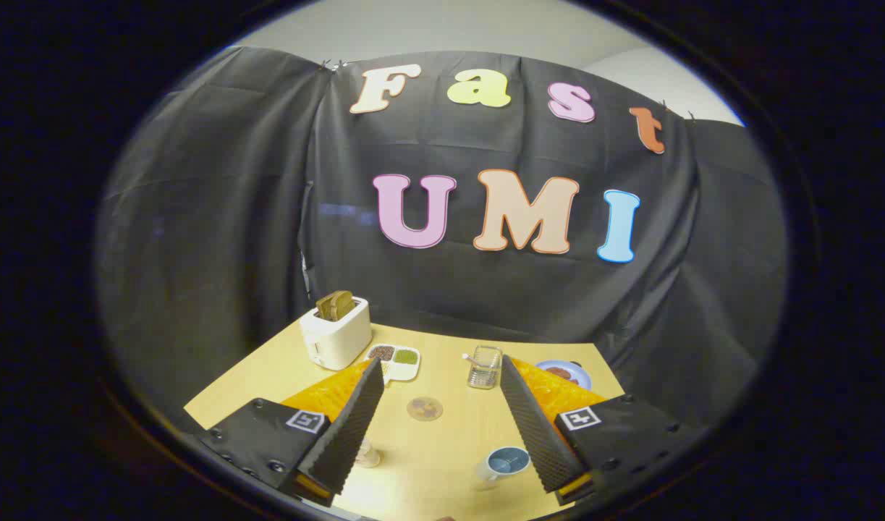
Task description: Take the bottle from table, then pour the juice into the cup, finally place the bottle on the coaster
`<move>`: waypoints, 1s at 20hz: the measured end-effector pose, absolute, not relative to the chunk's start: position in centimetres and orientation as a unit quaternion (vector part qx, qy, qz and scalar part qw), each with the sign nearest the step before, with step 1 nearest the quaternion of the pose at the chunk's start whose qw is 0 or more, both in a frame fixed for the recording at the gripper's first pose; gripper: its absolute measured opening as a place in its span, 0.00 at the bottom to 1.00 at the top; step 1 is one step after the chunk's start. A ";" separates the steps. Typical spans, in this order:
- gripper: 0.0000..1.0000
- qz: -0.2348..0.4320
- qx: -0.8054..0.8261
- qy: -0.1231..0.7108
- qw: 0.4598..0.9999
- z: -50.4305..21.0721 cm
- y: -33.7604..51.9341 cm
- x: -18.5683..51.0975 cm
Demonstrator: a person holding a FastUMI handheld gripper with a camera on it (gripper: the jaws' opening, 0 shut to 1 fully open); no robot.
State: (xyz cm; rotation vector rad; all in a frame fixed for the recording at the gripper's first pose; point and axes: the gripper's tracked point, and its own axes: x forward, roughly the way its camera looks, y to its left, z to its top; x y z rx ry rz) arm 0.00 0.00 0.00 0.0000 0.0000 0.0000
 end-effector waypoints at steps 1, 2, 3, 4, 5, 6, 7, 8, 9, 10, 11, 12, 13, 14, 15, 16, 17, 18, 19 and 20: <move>1.00 0.002 0.001 -0.001 1.000 0.2 0.1 -0.2; 1.00 0.006 0.004 -0.002 1.000 0.2 0.2 -0.2; 1.00 0.010 0.007 -0.003 1.000 0.5 0.2 -0.4; 1.00 0.013 0.008 -0.005 1.000 0.7 0.2 -0.6; 1.00 0.014 0.009 -0.008 1.000 1.0 0.1 -0.7; 1.00 0.016 0.011 -0.010 1.000 1.1 0.1 -0.9; 1.00 0.018 0.012 -0.011 1.000 1.3 0.0 -1.1; 1.00 0.020 0.012 -0.011 1.000 1.4 0.0 -1.3; 1.00 0.020 0.011 -0.012 1.000 1.5 -0.1 -1.5; 1.00 0.021 0.011 -0.014 1.000 1.8 -0.3 -1.6; 1.00 0.024 0.013 -0.017 1.000 2.1 -0.3 -1.7; 1.00 0.025 0.016 -0.019 0.999 2.3 -0.3 -1.9; 1.00 0.027 0.018 -0.023 0.999 2.7 -0.3 -2.0; 1.00 0.029 0.018 -0.027 0.999 3.1 -0.2 -2.1; 1.00 0.027 0.016 -0.031 0.999 3.5 -0.4 -2.2; 1.00 0.025 0.015 -0.033 0.999 3.4 -0.4 -2.3; 1.00 0.025 0.015 -0.034 0.999 3.6 -0.2 -2.4; 1.00 0.026 0.018 -0.035 0.999 3.7 0.1 -2.3; 1.00 0.030 0.020 -0.037 0.999 3.9 0.6 -2.2; 1.00 0.031 0.018 -0.041 0.998 4.1 1.0 -2.1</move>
